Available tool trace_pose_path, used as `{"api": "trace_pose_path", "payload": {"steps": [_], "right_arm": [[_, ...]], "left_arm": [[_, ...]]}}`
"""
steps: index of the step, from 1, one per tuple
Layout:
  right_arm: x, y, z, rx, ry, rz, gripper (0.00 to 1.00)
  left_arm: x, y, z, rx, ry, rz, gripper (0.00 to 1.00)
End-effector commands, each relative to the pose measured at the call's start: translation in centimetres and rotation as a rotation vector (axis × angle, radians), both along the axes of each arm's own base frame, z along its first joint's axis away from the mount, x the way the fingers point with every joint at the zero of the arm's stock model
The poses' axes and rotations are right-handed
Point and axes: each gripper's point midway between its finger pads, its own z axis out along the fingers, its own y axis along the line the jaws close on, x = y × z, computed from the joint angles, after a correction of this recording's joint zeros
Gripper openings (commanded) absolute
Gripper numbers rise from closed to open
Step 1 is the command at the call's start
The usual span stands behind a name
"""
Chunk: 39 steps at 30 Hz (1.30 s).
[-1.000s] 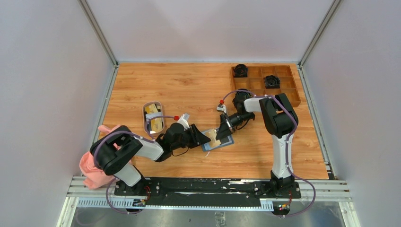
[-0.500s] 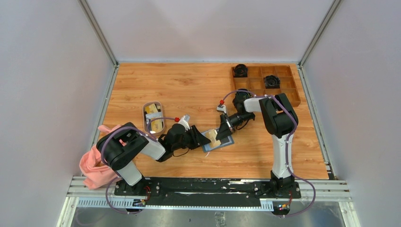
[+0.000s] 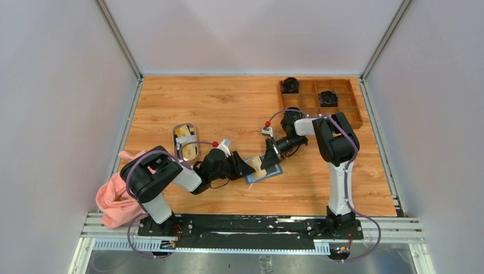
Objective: Put the credit cards into the card holder
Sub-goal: Insert the credit card into the card holder.
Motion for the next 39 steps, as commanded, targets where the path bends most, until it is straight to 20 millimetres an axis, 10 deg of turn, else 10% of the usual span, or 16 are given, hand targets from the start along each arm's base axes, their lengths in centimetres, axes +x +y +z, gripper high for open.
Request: {"api": "trace_pose_path", "payload": {"steps": [1,27,32,39], "right_arm": [[0.2,0.2,0.8,0.044,0.039,-0.009,0.0],[1.3,-1.1,1.9,-0.159,-0.322,0.1,0.46],[1.9,-1.7,2.5,-0.201,-0.419,0.113,0.45],[1.1,-0.9,1.5,-0.219,-0.396,0.144,0.19]], "left_arm": [[0.3,-0.3,-0.5,0.004,0.014,-0.006,0.4],[0.3,-0.7,2.5,-0.16,-0.046,0.011,0.35],[0.4,-1.1,3.0,-0.17,-0.057,-0.005,0.35],[0.6,-1.6,4.0,-0.192,-0.076,-0.019,0.35]]}}
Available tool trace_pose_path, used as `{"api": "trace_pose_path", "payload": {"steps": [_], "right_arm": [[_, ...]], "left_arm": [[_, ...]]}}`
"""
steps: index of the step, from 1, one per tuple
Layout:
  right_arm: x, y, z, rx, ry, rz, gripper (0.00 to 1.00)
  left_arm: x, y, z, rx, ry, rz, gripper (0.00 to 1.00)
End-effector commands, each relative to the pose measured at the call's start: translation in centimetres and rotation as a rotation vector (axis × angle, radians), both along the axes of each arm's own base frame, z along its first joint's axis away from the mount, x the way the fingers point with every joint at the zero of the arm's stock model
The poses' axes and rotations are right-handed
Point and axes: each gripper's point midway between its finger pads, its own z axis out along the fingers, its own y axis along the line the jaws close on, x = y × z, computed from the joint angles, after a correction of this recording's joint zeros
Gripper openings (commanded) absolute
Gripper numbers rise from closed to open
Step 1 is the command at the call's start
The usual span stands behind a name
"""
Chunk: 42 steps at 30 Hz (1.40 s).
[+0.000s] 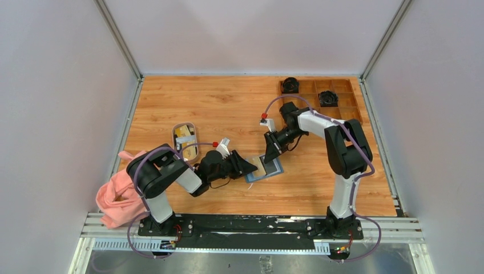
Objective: Put the credit cards into the card holder
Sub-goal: Insert the credit card into the card holder.
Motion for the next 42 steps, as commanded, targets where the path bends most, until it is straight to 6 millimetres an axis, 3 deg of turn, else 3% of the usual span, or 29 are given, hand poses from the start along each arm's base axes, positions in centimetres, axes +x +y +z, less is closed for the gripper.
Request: {"api": "trace_pose_path", "payload": {"steps": [1,4,11,17,28,42], "right_arm": [[-0.8,0.7,-1.1,-0.054,0.006,0.044,0.15],[-1.2,1.0,-2.1,-0.091,0.014,0.06,0.08],[-1.9,1.6,-3.0,-0.125,0.026,0.083,0.07],[-0.3,0.5,-1.2,-0.081,-0.006,0.028,0.21],[1.4,-1.0,0.7,0.027,0.032,-0.063,0.27],[3.0,-3.5,5.2,0.17,-0.093,-0.116,0.34]], "left_arm": [[0.7,-0.6,2.1,-0.04,-0.066,-0.013,0.35],[0.8,-0.6,2.4,-0.035,-0.074,-0.015,0.35],[0.9,-1.2,2.9,-0.041,-0.089,-0.04,0.37],[1.2,-1.9,2.8,-0.043,-0.087,-0.059,0.38],[2.1,-3.0,1.5,-0.005,-0.078,-0.076,0.38],[3.7,-4.0,-0.5,0.128,-0.122,-0.118,0.4]]}}
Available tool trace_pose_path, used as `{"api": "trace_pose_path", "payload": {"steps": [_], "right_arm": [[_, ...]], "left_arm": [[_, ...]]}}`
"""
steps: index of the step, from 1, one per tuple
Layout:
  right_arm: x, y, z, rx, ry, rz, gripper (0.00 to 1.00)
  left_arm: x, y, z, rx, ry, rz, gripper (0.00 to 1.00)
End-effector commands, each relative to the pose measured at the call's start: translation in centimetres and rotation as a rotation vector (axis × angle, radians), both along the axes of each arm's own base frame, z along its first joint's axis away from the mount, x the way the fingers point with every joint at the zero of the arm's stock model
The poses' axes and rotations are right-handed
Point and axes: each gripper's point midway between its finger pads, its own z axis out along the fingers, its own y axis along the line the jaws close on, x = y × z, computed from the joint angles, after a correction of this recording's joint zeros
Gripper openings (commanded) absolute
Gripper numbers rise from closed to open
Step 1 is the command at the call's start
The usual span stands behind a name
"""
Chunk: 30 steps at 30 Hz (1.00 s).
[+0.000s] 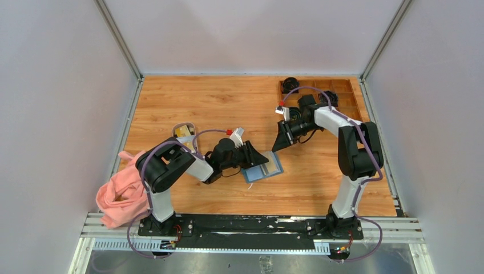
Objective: Put the credit cards into the card holder
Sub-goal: Insert the credit card into the card holder.
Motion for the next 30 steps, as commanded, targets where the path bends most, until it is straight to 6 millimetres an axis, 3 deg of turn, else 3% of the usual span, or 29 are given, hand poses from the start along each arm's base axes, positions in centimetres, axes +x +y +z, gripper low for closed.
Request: {"api": "trace_pose_path", "payload": {"steps": [1,9,15,20,23,27,30], "right_arm": [[-0.1,-0.5,2.8,0.06,-0.085,0.009,0.34],[-0.8,-0.5,4.5,0.108,-0.171,0.051,0.34],[-1.4,-1.3,7.5,0.083,-0.386,0.087,0.34],[-2.0,-2.5,10.2,0.037,-0.583,0.088,0.35],[-2.2,-3.2,11.5,0.008,-0.664,0.066,0.38],[-2.5,-4.2,12.3,-0.043,-0.736,0.028,0.45],[-2.7,-5.1,12.5,-0.066,-0.769,-0.002,0.51]], "left_arm": [[0.6,0.3,-1.8,0.095,-0.026,-0.016,0.4],[0.7,0.5,-0.9,0.107,-0.082,-0.023,0.41],[0.7,2.7,3.5,0.183,-0.242,-0.002,0.41],[0.4,6.0,7.0,0.277,-0.363,0.059,0.43],[0.0,7.5,9.6,0.307,-0.412,0.081,0.52],[-0.6,9.0,13.6,0.335,-0.436,0.099,0.84],[-1.5,10.1,16.2,0.382,-0.398,0.092,0.99]]}}
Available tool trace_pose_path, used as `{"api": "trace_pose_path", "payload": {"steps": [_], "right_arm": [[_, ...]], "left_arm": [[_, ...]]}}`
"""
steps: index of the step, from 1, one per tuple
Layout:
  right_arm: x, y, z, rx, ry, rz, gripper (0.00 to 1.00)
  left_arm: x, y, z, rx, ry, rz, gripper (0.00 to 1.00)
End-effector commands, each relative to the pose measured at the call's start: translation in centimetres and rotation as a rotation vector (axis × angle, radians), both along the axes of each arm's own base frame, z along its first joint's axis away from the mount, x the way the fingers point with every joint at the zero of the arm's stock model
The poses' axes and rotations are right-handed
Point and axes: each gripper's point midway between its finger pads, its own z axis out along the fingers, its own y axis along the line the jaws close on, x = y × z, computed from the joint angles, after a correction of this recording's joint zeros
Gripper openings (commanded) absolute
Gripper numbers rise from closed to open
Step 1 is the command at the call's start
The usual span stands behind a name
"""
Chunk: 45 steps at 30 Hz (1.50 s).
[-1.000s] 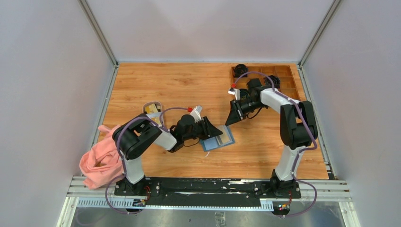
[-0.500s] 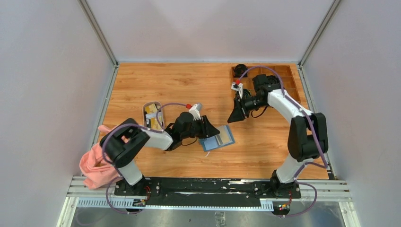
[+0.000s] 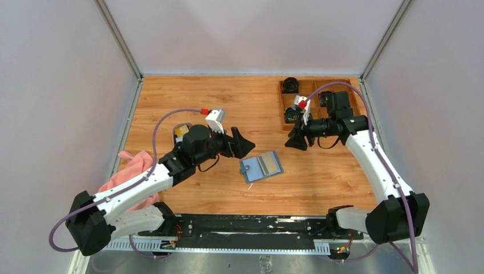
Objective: Put the credit cards into the card holder
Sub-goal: Insert the credit card into the card holder, then pick up the credit card from the storage box.
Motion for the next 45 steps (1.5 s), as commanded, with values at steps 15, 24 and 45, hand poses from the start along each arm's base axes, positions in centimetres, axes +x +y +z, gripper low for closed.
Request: {"api": "trace_pose_path", "payload": {"steps": [15,24,45], "right_arm": [[1.5,-6.2,-0.9,0.092,0.007,-0.223,0.56],[2.6,-8.4,-2.0,0.111,0.027,-0.308,0.56],[2.7,-8.8,-2.3,0.133,0.033,-0.325,0.57]], "left_arm": [[-4.8,4.2,24.3,-0.193,-0.031,0.016,1.0],[-6.0,6.3,29.0,-0.251,-0.132,0.039,1.0],[-6.4,4.8,31.1,-0.268,-0.209,-0.054,1.0]]}}
